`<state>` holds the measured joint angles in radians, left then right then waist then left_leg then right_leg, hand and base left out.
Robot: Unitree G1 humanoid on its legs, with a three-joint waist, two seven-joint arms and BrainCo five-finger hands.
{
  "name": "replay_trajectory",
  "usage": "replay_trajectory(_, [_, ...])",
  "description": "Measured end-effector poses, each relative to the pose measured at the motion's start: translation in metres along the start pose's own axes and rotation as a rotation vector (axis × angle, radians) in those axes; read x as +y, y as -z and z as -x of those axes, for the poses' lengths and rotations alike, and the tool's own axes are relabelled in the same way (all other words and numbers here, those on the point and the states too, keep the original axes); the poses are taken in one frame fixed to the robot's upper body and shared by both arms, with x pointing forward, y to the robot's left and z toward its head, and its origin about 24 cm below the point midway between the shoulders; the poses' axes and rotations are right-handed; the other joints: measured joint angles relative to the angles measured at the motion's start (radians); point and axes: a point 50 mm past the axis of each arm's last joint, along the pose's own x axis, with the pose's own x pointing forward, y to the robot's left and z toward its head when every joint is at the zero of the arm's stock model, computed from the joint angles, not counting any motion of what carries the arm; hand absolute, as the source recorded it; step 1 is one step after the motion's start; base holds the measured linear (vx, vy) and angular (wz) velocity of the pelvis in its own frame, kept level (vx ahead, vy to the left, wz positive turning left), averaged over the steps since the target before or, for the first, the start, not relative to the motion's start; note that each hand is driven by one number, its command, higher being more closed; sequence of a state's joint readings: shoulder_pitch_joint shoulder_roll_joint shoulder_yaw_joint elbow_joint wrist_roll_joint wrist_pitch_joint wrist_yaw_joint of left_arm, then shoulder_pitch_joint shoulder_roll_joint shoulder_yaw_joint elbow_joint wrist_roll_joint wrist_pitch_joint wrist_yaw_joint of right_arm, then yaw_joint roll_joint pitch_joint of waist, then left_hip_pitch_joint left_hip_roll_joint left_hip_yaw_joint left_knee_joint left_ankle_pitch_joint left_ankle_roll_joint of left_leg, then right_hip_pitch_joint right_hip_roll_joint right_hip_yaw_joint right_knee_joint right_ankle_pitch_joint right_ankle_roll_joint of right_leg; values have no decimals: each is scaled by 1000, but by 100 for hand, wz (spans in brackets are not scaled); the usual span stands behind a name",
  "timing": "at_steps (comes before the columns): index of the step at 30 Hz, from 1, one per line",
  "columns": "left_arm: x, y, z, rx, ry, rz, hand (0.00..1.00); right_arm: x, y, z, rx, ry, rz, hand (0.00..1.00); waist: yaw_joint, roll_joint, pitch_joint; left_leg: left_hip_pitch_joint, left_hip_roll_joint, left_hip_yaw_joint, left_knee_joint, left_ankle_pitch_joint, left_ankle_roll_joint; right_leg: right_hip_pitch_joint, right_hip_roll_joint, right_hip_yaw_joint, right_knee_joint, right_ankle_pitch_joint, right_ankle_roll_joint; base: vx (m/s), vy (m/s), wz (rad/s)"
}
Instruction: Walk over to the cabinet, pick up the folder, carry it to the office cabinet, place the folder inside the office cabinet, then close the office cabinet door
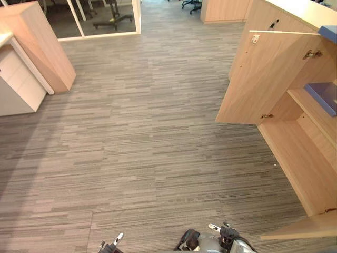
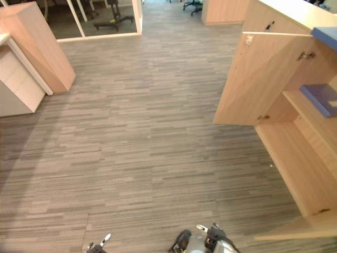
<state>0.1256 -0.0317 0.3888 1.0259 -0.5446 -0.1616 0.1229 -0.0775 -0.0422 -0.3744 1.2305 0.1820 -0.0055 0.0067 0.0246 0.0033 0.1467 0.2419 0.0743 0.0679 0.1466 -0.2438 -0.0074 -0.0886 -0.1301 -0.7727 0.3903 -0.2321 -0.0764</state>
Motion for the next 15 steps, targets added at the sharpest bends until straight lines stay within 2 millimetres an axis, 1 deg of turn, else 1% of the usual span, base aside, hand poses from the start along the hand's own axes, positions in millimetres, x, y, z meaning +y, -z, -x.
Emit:
replay_trajectory(1, [3, -3, -1, -6, -9, 5, 0, -1, 6, 1, 8, 3, -20, 0, -9, -3, -13, -75, 41, -2, 200, -36, -59, 50, 49, -18, -71, 11, -11, 293, -288, 13])
replay_trajectory(2, [2, -4, -1, -12, -14, 36, 0, -1, 8, 2, -1, 7, -40, 0, -10, 1, -20, -177, 80, 1, 454, -32, -87, 92, 102, -11, -137, 20, -15, 299, -256, -2])
replay_trajectory(3, [4, -4, 0, -15, -23, 59, 0, 0, 7, 2, -7, 6, -41, 0, -10, 5, -25, -229, 101, -1, 580, -3, -108, 118, 129, 4, -166, 23, -17, 354, -155, -67])
replay_trajectory(4, [11, 2, 2, -2, -55, 98, 0, 2, 6, 2, -13, 1, -46, 0, -2, 19, -33, -316, 144, 0, 811, 55, -146, 158, 181, 57, -212, 26, -20, 393, -46, -143])
replay_trajectory(5, [18, 8, 4, 15, -81, 115, 0, 4, 8, 2, -5, -3, -55, 0, 15, 23, -35, -368, 180, 22, 965, 56, -148, 194, 213, 133, -239, 27, -21, 408, 2, -170])
replay_trajectory(6, [22, 10, 5, 20, -94, 126, 0, 5, 10, 2, 1, -5, -61, 0, 22, 24, -35, -388, 192, 40, 1006, 51, -141, 209, 221, 171, -252, 29, -24, 395, 48, -186])
replay_trajectory(7, [25, 11, 6, 24, -114, 153, 0, 6, 8, 2, -3, -2, -68, 0, 33, 17, -34, -426, 196, 61, 1025, 33, -118, 235, 221, 236, -271, 31, -28, 470, 86, -170])
replay_trajectory(8, [26, 12, 6, 28, -122, 169, 0, 3, 9, 2, 8, 10, -71, 0, 36, 16, -30, -462, 193, 76, 982, 1, -97, 254, 214, 300, -284, 36, -24, 390, 73, -159])
replay_trajectory(9, [26, 11, 6, 25, -126, 179, 0, 3, 8, 1, 10, 12, -71, 0, 36, 13, -27, -480, 193, 80, 950, -12, -89, 265, 211, 330, -291, 39, -19, 397, 110, -146])
replay_trajectory(10, [25, 10, 6, 19, -129, 194, 0, 5, 7, 1, 10, 12, -68, 0, 36, 10, -12, -508, 179, 71, 870, -39, -75, 293, 198, 383, -306, 42, -14, 375, 177, -129])
replay_trajectory(11, [22, 8, 5, 13, -119, 190, 0, 7, 5, 0, 9, 7, -53, 0, 36, 5, 2, -529, 145, 22, 750, -55, -69, 318, 176, 427, -312, 44, -10, 375, 177, -122])
replay_trajectory(12, [21, 8, 5, 8, -115, 187, 0, 9, 5, 0, 9, 1, -36, 0, 38, 5, 2, -542, 124, -16, 678, -56, -70, 323, 166, 449, -312, 44, -8, 406, 268, -114])
replay_trajectory(13, [19, 6, 5, 1, -114, 189, 0, 13, 5, 0, 7, -12, -20, 0, 43, 3, 4, -557, 81, -123, 511, -48, -82, 331, 143, 485, -313, 46, 15, 201, 152, -93])
replay_trajectory(14, [18, 6, 5, -2, -114, 190, 0, 15, 5, 0, 6, -18, -8, 0, 45, 2, 5, -556, 58, -192, 424, -36, -96, 338, 131, 504, -315, 45, 32, 431, 354, -119])
replay_trajectory(15, [18, 5, 4, -9, -120, 194, 0, 15, 6, 1, 4, -18, 3, 0, 47, 7, 1, -547, 26, -354, 252, 29, -104, 358, 113, 530, -336, 41, 75, 390, 369, -102])
